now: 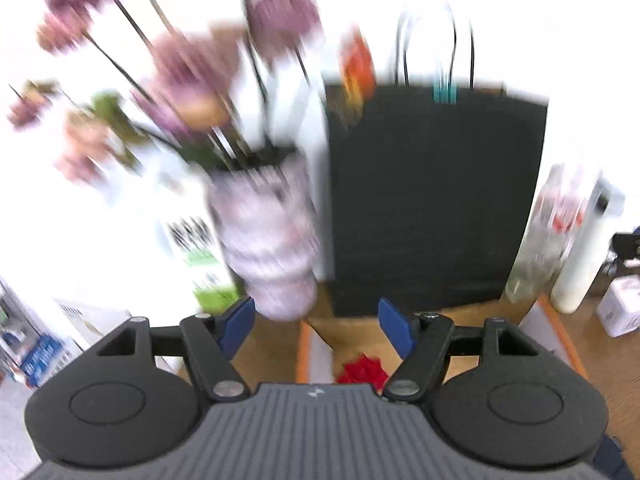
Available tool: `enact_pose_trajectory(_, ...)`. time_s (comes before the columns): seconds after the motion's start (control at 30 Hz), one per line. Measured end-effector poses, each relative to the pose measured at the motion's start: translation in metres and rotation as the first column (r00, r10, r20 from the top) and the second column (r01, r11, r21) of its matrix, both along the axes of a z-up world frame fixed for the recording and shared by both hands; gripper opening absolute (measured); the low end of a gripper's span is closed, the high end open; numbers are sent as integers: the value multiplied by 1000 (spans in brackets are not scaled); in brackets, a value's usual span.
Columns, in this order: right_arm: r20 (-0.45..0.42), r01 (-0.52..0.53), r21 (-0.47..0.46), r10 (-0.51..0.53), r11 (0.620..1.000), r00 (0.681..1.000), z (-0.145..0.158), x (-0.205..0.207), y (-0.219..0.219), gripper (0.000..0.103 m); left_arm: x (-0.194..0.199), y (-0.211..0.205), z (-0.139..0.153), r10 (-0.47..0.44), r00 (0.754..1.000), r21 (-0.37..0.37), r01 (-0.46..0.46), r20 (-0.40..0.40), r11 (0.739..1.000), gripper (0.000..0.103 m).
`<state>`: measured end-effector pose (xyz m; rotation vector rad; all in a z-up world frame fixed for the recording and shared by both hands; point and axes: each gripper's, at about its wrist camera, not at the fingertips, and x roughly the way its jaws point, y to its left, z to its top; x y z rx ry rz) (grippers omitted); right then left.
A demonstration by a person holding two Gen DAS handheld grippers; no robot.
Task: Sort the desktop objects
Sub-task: 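Open the right tool dropping the tissue while the left tool drops the rose into the box, then bring both tools back down toward the objects on the table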
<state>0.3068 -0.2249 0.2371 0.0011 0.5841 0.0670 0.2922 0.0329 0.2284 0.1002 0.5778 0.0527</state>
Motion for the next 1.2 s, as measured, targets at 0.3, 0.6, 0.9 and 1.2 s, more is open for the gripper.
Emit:
enact_pose_trajectory(0.3, 289, 26, -49, -11, 998, 957, 173, -144, -7, 37, -126, 42, 160, 45, 978, 14, -49, 202, 999, 63)
enact_pose_trajectory(0.6, 447, 82, -22, -63, 996, 892, 336, -264, -29, 38, -244, 96, 323, 142, 928, 2, -152, 345, 988, 64)
enact_pose_trajectory(0.9, 366, -42, -60, 61, 997, 929, 313, -278, -22, 56, -240, 66, 252, -32, 969, -28, 40, 243, 999, 83)
enact_pose_trajectory(1.2, 113, -341, 32, 335, 940, 935, 59, -258, 8, 60, -256, 28, 14, -104, 968, -128, 136, 228, 982, 94)
